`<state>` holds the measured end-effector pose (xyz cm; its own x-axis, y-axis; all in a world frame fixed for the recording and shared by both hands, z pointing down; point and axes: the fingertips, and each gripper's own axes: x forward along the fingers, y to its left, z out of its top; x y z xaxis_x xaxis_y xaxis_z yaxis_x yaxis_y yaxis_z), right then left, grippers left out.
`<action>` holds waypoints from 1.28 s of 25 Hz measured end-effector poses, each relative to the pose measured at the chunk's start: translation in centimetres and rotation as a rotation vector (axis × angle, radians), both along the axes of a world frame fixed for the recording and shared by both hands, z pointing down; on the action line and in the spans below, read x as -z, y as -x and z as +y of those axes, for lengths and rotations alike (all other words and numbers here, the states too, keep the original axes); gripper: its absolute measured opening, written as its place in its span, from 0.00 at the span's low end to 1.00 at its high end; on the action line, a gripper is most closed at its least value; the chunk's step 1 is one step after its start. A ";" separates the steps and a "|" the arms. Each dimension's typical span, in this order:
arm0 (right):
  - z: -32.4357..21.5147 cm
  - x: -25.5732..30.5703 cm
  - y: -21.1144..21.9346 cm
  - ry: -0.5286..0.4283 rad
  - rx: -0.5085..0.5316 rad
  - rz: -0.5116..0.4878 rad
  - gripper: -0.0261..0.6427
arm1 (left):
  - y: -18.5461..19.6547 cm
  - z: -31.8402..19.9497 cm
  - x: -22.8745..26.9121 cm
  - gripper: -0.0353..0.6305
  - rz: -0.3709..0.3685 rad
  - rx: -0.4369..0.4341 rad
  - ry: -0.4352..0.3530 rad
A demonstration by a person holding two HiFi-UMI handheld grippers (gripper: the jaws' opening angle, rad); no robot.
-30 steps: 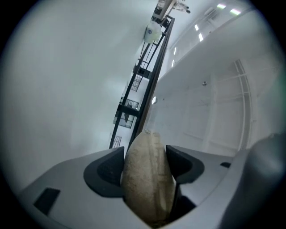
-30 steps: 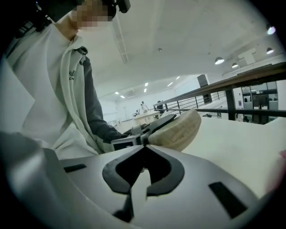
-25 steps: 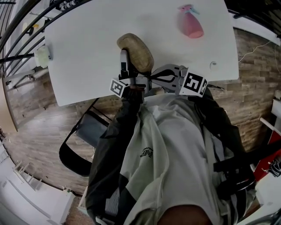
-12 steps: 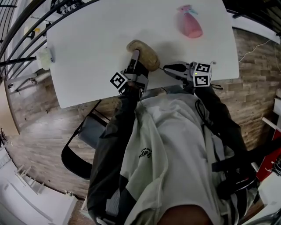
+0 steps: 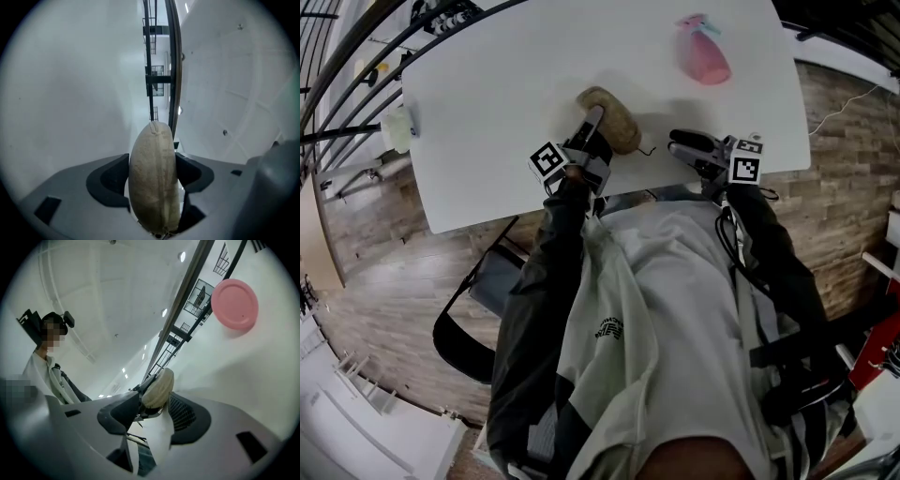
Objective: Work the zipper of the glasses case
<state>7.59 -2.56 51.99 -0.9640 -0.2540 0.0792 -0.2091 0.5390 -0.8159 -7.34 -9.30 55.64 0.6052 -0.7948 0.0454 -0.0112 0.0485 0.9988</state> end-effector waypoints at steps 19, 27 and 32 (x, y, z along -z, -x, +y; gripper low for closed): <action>-2.3 2.7 0.1 -0.123 -0.137 -0.021 0.08 | 4.6 4.2 3.1 0.16 -0.511 -0.007 -0.189; -1.9 3.5 0.8 -0.165 -0.134 -0.019 0.03 | 3.5 7.7 2.3 0.06 -0.473 -0.040 -0.209; -1.8 3.3 1.2 -0.162 -0.136 -0.010 0.03 | 2.6 8.6 2.1 0.06 -0.431 -0.048 -0.208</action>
<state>6.38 -4.37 48.69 -0.9203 -0.3909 0.0178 -0.2818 0.6305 -0.7233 -9.94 -0.67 53.58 0.6021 -0.7855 0.1432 -0.4236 -0.1622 0.8912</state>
